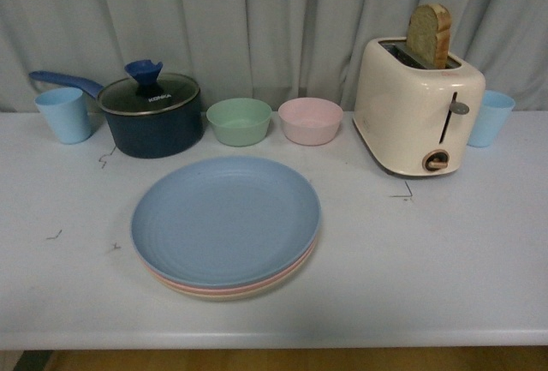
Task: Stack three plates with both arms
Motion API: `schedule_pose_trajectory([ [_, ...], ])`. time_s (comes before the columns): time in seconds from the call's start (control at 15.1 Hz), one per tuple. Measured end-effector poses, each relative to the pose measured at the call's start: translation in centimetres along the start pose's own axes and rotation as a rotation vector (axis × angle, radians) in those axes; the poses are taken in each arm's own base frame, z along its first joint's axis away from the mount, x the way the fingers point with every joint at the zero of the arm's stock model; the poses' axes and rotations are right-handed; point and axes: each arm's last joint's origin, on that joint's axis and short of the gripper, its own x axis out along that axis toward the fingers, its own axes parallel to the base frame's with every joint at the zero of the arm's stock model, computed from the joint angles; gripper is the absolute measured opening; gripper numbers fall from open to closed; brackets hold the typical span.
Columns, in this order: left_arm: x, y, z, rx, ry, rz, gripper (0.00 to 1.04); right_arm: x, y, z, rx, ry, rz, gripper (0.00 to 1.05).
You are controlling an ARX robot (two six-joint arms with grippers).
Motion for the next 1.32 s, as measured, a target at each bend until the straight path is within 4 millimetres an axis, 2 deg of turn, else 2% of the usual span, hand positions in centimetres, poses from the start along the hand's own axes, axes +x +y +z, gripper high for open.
schedule_pose_trajectory([
  [0.86,0.0,0.0,0.0,0.0,0.0,0.0,0.98,-2.4,0.0,0.2,0.0,-0.011,0.004,0.02],
  [0.99,0.0,0.0,0.0,0.0,0.0,0.0,0.98,-3.3,0.0,-0.4,0.0,0.04,0.005,0.02],
  [1.06,0.0,0.0,0.0,0.0,0.001,0.0,0.98,-3.5,0.0,0.2,0.0,-0.023,0.005,0.02],
  [1.19,0.0,0.0,0.0,0.0,0.0,0.0,0.98,-3.5,0.0,-0.1,0.0,0.0,0.005,0.02],
  [1.26,0.0,0.0,0.0,0.0,0.0,0.0,0.98,-3.5,0.0,-0.1,0.0,0.0,0.005,0.08],
  [1.32,0.0,0.0,0.0,0.0,0.0,0.0,0.98,-3.5,0.0,-0.1,0.0,-0.001,0.005,0.21],
])
